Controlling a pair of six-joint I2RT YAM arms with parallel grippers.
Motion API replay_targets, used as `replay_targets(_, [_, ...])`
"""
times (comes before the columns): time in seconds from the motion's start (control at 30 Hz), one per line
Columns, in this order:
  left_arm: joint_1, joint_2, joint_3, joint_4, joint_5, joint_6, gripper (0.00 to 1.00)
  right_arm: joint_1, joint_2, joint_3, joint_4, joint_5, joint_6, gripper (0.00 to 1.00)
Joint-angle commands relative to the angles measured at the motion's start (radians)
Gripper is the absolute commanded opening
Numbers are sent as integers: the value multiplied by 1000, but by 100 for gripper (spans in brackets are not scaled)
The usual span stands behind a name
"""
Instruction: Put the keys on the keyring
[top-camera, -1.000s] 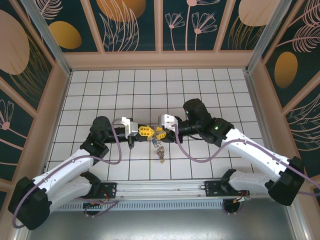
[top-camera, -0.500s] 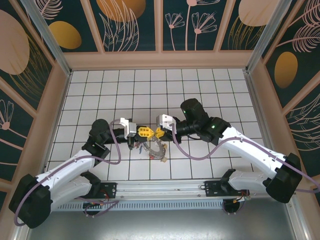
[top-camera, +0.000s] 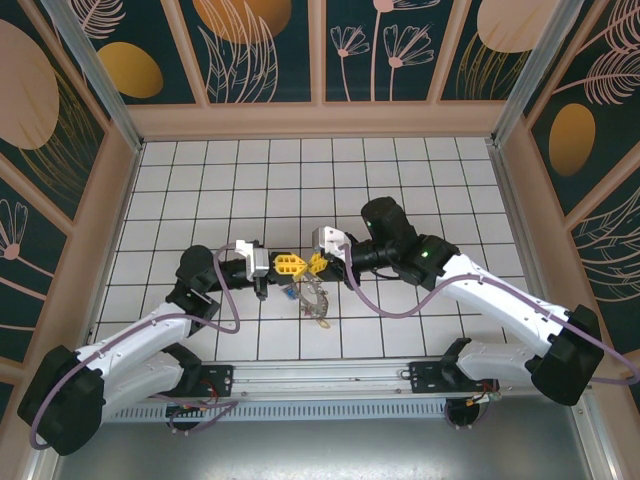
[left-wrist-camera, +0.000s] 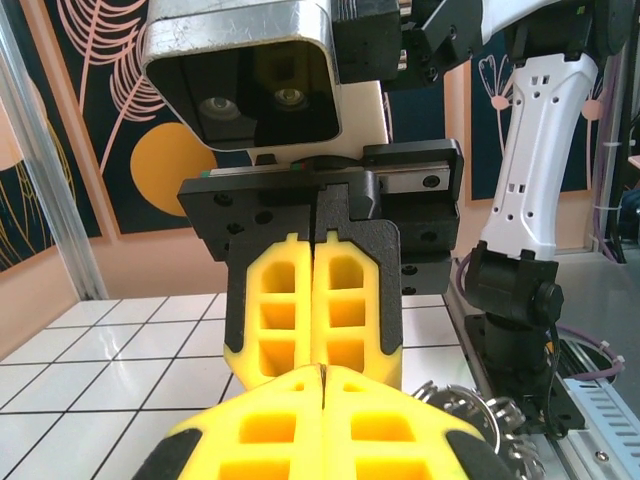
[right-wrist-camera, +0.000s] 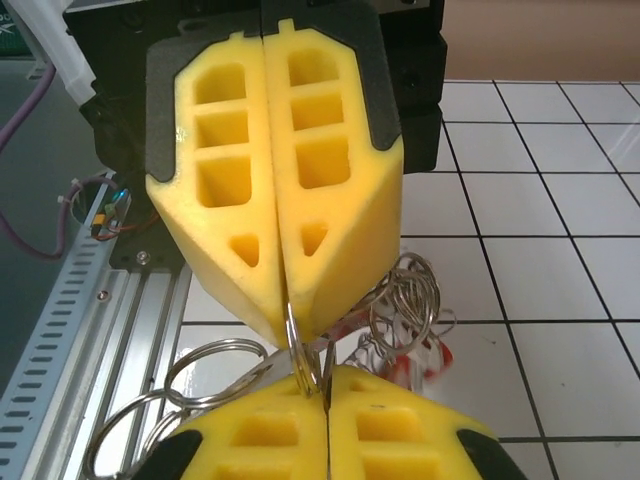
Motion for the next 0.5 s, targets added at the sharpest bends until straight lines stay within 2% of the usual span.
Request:
replay_targets(0.0, [-13,-22,-20,32,8,-1,0,3,-24,-7,94,-41,22,6])
replay_targets(0.1, [-12,-40,-37,31,-1,2,0,3,-36,-13,100,-53,28,17])
replay_targets(0.47, [-13,-43,-44,29,10,1,0,7,-12,-10,116,-82,26,16])
